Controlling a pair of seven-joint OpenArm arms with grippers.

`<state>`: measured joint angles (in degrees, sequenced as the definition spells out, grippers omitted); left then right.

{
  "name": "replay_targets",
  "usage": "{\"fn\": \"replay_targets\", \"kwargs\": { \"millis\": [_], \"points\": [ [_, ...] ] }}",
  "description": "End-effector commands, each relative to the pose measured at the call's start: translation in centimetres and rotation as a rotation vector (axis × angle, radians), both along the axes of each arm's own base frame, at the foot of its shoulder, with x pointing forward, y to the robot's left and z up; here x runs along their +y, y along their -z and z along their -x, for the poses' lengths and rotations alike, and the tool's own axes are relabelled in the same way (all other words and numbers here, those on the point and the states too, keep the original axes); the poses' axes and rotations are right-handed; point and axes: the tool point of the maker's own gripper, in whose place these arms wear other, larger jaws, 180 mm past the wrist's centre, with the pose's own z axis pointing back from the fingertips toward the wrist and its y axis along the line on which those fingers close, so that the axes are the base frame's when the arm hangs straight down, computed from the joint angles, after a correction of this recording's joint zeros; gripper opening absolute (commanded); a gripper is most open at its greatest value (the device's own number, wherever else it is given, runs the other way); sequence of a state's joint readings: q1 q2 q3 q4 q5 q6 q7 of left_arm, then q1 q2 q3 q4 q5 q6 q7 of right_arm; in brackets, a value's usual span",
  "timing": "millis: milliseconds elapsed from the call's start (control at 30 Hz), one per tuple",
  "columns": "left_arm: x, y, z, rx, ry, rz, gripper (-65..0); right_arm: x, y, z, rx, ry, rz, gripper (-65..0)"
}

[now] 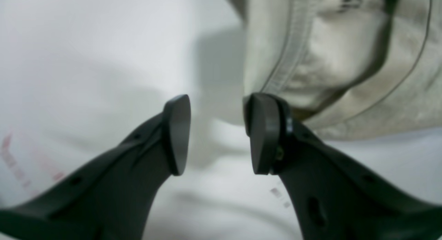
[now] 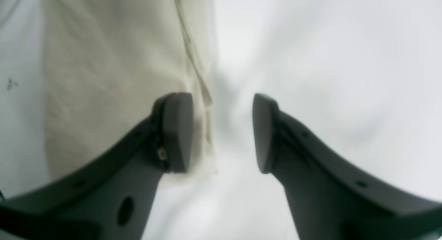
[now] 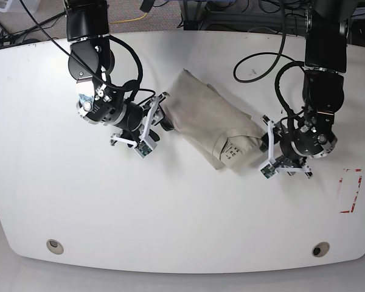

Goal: Fold the T-shirt properly
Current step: 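Grasp the folded bundle's sides with both grippers and square it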

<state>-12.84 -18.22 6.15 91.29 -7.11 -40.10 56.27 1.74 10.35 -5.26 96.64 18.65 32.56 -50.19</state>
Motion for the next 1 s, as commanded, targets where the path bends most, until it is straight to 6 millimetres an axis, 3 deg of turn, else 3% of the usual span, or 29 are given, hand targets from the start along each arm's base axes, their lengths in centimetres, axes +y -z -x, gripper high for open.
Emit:
{"fn": "replay_targets", "kwargs": {
  "millis": [0,200,333,567,700,867,967],
  "points": [
    [0.4,-2.7,-0.3,-0.067,-0.007,-0.029,-39.7,-0.4,-1.2,-1.4,-0.046,0.004,0.000,-38.8],
    [-2.7,-2.7,3.7,-0.074,0.040,-0.013,-39.7,-1.1,0.7,-2.2,-0.035,0.020,0.050,-38.8],
    [-4.2,-0.5,6.9,-0.002,0.048,0.020,-39.7,-0.1,2.3,-1.5,-0.011,-0.020,0.066,-38.8],
    [-4.9,1.8,9.8,0.078,0.043,0.047,-39.7,2.9,3.9,1.5,0.038,-0.113,0.063,-38.8],
    [-3.9,1.7,9.7,0.075,0.016,0.042,-39.9,5.2,4.2,3.4,0.058,-0.162,0.041,-39.0],
    [-1.1,1.0,8.9,0.046,-0.077,0.043,-39.9,7.8,3.8,5.2,0.068,-0.177,-0.017,-39.0],
    [0.4,0.4,8.4,0.026,-0.127,0.043,-39.9,10.5,3.4,7.1,0.072,-0.243,-0.044,-39.0]
  ]
}}
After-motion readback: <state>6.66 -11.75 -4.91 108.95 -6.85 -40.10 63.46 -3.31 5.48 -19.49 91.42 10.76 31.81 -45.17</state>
